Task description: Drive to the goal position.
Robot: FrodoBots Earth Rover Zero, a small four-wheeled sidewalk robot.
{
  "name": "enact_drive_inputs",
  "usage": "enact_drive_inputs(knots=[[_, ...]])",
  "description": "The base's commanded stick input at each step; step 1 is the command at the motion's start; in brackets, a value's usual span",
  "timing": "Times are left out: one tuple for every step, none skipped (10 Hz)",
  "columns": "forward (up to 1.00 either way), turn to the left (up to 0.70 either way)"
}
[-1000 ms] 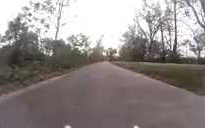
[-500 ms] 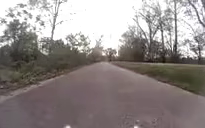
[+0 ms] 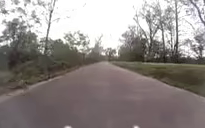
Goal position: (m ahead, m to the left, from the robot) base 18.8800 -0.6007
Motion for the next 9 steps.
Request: enact_drive_inputs(knots=[[1.00,0.00],[1.00,0.00],[1.00,0.00],[1.00,0.00],[1.00,0.00],[1.00,0.00],[1.00,0.00],[1.00,0.00],[1.00,0.00]])
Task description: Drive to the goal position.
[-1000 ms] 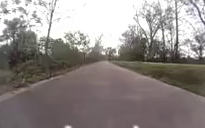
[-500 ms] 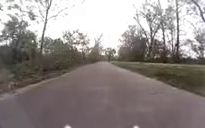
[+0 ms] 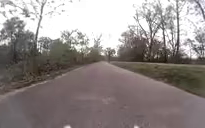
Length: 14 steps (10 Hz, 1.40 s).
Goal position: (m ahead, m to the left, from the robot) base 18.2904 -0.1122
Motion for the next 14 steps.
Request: enact_drive_inputs(knots=[[1.00,0.00],[1.00,0.00],[1.00,0.00],[1.00,0.00],[1.00,0.00],[1.00,0.00],[1.00,0.00],[1.00,0.17],[1.00,0.27],[1.00,0.06],[1.00,0.00],[1.00,0.00],[1.00,0.00],[1.00,0.00]])
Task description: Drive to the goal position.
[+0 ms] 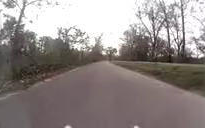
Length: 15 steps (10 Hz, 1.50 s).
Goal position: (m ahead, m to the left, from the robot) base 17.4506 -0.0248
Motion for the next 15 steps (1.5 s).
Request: enact_drive_inputs(knots=[[1.00,0.00],[1.00,0.00],[1.00,0.00],[1.00,0.00],[1.00,0.00],[1.00,0.00],[1.00,0.00],[1.00,0.00],[1.00,0.00],[1.00,0.00],[1.00,0.00],[1.00,0.00],[1.00,0.00],[1.00,0.00],[1.00,0.00]])
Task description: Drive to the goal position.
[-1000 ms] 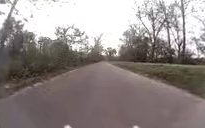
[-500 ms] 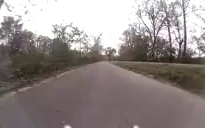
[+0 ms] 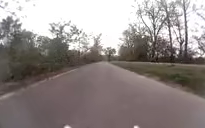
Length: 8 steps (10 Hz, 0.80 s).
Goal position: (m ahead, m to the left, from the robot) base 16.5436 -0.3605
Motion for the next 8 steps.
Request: enact_drive_inputs(knots=[[1.00,0.00],[1.00,0.00],[1.00,0.00],[1.00,0.00],[1.00,0.00],[1.00,0.00],[1.00,0.00],[1.00,0.00]])
